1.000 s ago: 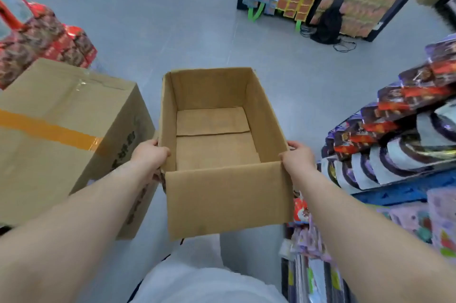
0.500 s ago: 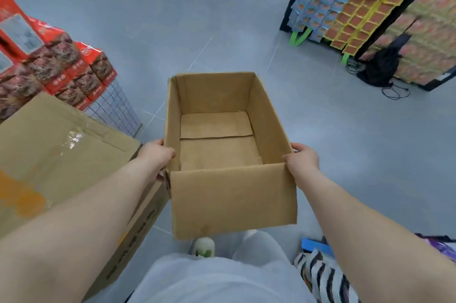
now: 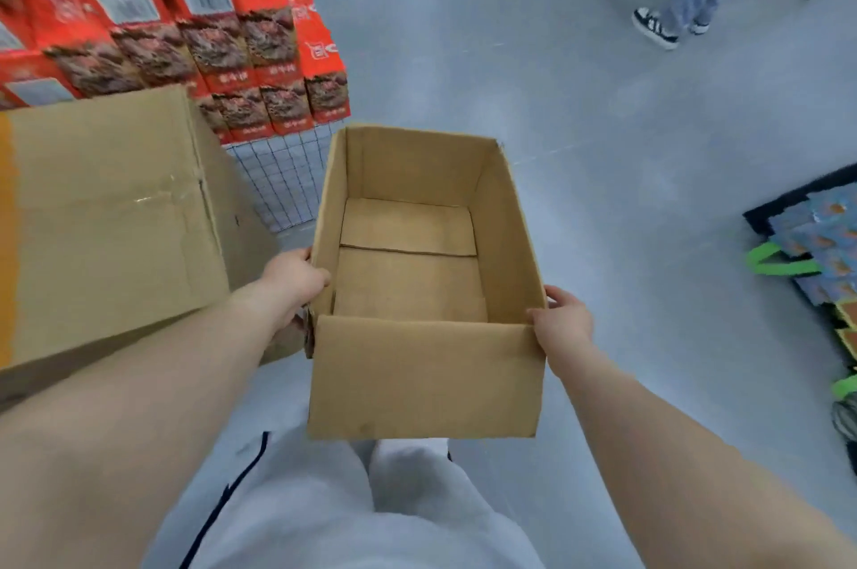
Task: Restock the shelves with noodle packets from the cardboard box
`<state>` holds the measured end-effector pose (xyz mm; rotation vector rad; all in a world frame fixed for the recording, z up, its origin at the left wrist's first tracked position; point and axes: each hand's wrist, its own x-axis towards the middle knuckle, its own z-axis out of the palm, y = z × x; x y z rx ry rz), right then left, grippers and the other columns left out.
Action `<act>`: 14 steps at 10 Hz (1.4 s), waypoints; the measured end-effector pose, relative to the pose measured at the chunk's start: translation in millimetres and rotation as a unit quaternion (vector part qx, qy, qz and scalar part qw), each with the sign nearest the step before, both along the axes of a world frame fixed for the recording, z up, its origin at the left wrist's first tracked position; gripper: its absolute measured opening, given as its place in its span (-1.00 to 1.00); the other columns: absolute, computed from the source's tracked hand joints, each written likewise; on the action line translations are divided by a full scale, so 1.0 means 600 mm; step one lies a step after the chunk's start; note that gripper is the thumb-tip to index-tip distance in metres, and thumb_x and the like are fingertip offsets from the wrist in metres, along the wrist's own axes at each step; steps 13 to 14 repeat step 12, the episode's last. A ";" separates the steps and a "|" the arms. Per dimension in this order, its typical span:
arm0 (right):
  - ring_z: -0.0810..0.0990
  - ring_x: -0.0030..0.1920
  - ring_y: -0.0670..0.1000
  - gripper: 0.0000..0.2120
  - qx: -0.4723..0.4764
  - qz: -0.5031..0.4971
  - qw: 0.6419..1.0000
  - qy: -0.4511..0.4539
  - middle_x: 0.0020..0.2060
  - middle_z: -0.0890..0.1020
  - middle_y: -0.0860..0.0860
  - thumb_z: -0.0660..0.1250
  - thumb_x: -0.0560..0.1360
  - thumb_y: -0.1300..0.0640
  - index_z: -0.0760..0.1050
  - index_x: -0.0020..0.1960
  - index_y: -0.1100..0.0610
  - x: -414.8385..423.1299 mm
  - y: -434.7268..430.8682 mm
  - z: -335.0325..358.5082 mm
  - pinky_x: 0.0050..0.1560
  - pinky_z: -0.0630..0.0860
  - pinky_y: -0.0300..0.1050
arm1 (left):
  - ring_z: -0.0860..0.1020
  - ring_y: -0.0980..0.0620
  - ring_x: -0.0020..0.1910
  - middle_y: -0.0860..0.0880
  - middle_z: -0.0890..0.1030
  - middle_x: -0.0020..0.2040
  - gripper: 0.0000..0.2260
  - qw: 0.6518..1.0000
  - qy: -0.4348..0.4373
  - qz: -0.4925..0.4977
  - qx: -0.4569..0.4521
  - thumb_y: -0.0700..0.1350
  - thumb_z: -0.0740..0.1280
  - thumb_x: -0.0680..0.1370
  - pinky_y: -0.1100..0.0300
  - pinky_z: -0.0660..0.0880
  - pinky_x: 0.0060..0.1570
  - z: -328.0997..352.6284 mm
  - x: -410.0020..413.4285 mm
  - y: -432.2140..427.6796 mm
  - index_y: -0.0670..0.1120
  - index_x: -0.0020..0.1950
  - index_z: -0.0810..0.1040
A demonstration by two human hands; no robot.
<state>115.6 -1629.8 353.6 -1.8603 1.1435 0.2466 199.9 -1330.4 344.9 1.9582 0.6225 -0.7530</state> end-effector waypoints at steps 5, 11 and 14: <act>0.57 -0.17 -0.04 -0.59 0.062 0.172 0.982 0.047 -0.06 0.60 -0.06 0.20 0.48 0.36 0.47 0.27 0.07 0.287 -0.016 -0.359 -0.13 0.51 -0.15 | 0.49 -0.17 0.16 -0.14 0.52 0.25 -0.60 0.977 0.047 0.197 0.066 -0.26 0.22 0.59 0.09 0.43 0.04 -0.364 0.103 -0.024 -0.07 0.43 0.35; 0.47 0.13 0.02 -0.46 0.115 0.284 0.946 0.105 0.32 0.44 0.05 0.18 0.53 0.35 0.22 0.47 0.08 0.336 0.063 -0.769 0.12 0.46 -0.12 | 0.47 -0.16 0.24 -0.04 0.48 0.32 -0.53 0.967 0.043 0.216 0.130 0.02 0.21 0.60 -0.06 0.46 0.20 -0.737 0.104 0.045 0.08 0.50 0.20; 0.36 0.37 0.05 -0.42 0.109 0.304 0.938 0.127 0.43 0.32 0.05 0.27 0.54 0.26 0.18 0.49 0.05 0.337 0.069 -0.748 0.21 0.34 -0.14 | 0.44 -0.09 0.30 0.03 0.41 0.38 -0.44 0.970 0.042 0.220 0.094 0.06 0.30 0.56 -0.02 0.45 0.23 -0.713 0.108 0.033 0.10 0.51 0.17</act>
